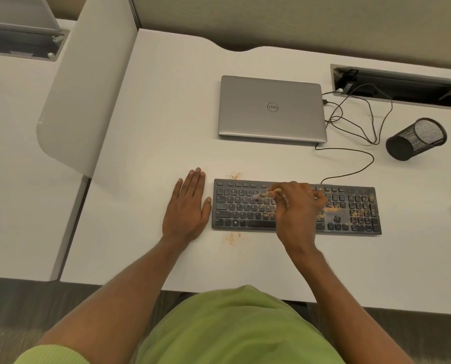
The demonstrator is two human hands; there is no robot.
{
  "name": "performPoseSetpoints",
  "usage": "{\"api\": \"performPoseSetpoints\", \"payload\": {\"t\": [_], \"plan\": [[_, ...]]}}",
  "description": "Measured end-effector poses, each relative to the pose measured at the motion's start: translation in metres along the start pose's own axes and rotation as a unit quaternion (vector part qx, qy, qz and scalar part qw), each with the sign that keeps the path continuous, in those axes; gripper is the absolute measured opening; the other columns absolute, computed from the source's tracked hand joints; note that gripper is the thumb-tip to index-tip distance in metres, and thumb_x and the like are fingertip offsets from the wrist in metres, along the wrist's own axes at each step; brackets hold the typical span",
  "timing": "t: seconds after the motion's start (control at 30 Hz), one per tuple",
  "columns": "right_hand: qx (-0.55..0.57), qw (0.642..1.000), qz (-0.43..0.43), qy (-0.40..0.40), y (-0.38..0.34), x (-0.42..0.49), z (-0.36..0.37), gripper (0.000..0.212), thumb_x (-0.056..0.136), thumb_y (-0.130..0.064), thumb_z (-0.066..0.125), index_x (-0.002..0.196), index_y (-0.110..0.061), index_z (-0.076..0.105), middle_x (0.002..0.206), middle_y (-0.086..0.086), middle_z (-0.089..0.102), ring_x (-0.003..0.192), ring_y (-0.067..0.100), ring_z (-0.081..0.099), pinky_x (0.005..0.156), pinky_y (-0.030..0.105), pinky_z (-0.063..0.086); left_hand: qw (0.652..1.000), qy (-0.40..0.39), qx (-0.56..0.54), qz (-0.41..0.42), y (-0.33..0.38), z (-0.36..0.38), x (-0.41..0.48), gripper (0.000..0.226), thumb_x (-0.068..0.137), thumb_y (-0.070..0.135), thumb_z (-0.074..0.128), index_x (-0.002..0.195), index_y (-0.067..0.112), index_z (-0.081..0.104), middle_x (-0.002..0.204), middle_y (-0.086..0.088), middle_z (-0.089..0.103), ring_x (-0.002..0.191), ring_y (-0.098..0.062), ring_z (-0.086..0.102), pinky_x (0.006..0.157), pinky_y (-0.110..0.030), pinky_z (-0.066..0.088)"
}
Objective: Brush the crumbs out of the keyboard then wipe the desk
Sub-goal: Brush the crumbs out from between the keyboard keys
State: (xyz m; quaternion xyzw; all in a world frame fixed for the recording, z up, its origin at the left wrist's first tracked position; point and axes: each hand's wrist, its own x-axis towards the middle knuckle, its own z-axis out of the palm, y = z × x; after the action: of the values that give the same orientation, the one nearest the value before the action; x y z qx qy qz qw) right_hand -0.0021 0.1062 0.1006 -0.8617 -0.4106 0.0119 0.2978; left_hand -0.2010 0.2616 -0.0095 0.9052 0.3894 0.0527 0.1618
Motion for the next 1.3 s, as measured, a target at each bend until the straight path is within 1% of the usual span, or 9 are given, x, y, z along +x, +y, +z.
{"api": "performPoseSetpoints", "payload": {"t": [0.13, 0.27, 0.33, 0.57, 0.73, 0.8, 1.0, 1.17, 1.3], "plan": [[-0.021, 0.998, 0.023, 0.058, 0.001, -0.002, -0.006, 0.015, 0.095, -0.011, 0.071, 0.099, -0.025, 0.071, 0.093, -0.010, 0.068, 0.098, 0.016, 0.055, 0.100, 0.037, 0.021, 1.000, -0.001, 0.000, 0.000, 0.000, 0.000, 0.000, 0.069, 0.111, 0.043, 0.026, 0.172, 0.015, 0.012, 0.180, 0.000, 0.008, 0.166, -0.011, 0.001, 0.136, -0.041, 0.007], [0.011, 0.996, 0.029, 0.087, -0.009, -0.001, -0.004, 0.011, 0.101, -0.022, 0.066, 0.108, -0.023, 0.074, 0.097, -0.008, 0.072, 0.099, 0.012, 0.054, 0.103, 0.050, 0.030, 1.000, -0.004, 0.002, 0.000, -0.001, 0.001, 0.000, 0.069, 0.111, 0.044, 0.025, 0.172, 0.015, 0.011, 0.180, 0.000, 0.007, 0.166, -0.011, 0.001, 0.136, -0.041, 0.007], [0.015, 0.996, 0.032, 0.087, -0.012, 0.000, -0.001, 0.012, 0.101, -0.024, 0.067, 0.108, -0.021, 0.076, 0.095, -0.007, 0.074, 0.097, 0.012, 0.057, 0.102, 0.049, 0.029, 1.000, -0.002, 0.001, 0.000, 0.000, 0.001, 0.000, 0.069, 0.111, 0.043, 0.026, 0.172, 0.015, 0.011, 0.180, 0.000, 0.008, 0.166, -0.011, 0.001, 0.136, -0.041, 0.007], [0.017, 0.996, 0.049, 0.071, -0.008, -0.004, 0.000, 0.012, 0.098, -0.019, 0.067, 0.088, -0.021, 0.073, 0.082, -0.008, 0.070, 0.086, 0.017, 0.060, 0.104, 0.037, 0.022, 1.000, 0.004, -0.003, 0.002, -0.001, 0.001, 0.000, 0.069, 0.111, 0.042, 0.028, 0.172, 0.014, 0.013, 0.180, 0.000, 0.009, 0.166, -0.011, 0.002, 0.135, -0.041, 0.008], [0.020, 0.994, 0.049, 0.092, -0.013, 0.001, -0.002, 0.011, 0.101, -0.024, 0.066, 0.100, -0.021, 0.076, 0.085, -0.008, 0.072, 0.088, 0.015, 0.060, 0.103, 0.045, 0.029, 1.000, 0.002, 0.004, 0.004, -0.001, 0.001, 0.000, 0.069, 0.111, 0.042, 0.027, 0.172, 0.014, 0.013, 0.180, -0.001, 0.009, 0.166, -0.011, 0.002, 0.135, -0.042, 0.009], [0.019, 0.995, 0.044, 0.087, -0.014, -0.001, -0.001, 0.010, 0.101, -0.024, 0.067, 0.102, -0.020, 0.077, 0.088, -0.006, 0.073, 0.090, 0.016, 0.061, 0.103, 0.044, 0.029, 1.000, 0.002, 0.002, 0.004, -0.001, 0.001, 0.000, 0.069, 0.110, 0.042, 0.027, 0.172, 0.014, 0.013, 0.180, -0.001, 0.010, 0.166, -0.012, 0.002, 0.135, -0.042, 0.009], [0.013, 0.996, 0.044, 0.080, -0.009, -0.009, -0.007, 0.013, 0.097, -0.015, 0.070, 0.085, -0.020, 0.071, 0.077, -0.009, 0.064, 0.082, 0.018, 0.058, 0.102, 0.039, 0.025, 1.000, 0.004, -0.001, 0.006, 0.001, 0.001, 0.001, 0.069, 0.111, 0.042, 0.028, 0.172, 0.014, 0.013, 0.179, -0.001, 0.009, 0.166, -0.011, 0.002, 0.135, -0.041, 0.008], [0.056, 0.997, 0.002, 0.057, -0.011, -0.004, -0.009, 0.007, 0.100, -0.023, 0.068, 0.102, -0.024, 0.075, 0.094, -0.014, 0.070, 0.097, 0.010, 0.055, 0.102, 0.044, 0.024, 1.000, 0.001, 0.000, 0.003, 0.001, 0.001, 0.001, 0.069, 0.111, 0.043, 0.027, 0.172, 0.014, 0.012, 0.180, -0.001, 0.009, 0.166, -0.011, 0.001, 0.135, -0.041, 0.008], [0.053, 0.998, -0.020, -0.010, -0.006, -0.001, -0.004, 0.015, 0.096, -0.016, 0.072, 0.098, -0.030, 0.074, 0.093, -0.016, 0.069, 0.101, 0.011, 0.054, 0.099, 0.039, 0.020, 1.000, -0.001, 0.000, 0.001, 0.000, 0.000, 0.000, 0.069, 0.111, 0.044, 0.025, 0.172, 0.015, 0.011, 0.180, -0.001, 0.008, 0.166, -0.011, 0.001, 0.135, -0.041, 0.007]]}}
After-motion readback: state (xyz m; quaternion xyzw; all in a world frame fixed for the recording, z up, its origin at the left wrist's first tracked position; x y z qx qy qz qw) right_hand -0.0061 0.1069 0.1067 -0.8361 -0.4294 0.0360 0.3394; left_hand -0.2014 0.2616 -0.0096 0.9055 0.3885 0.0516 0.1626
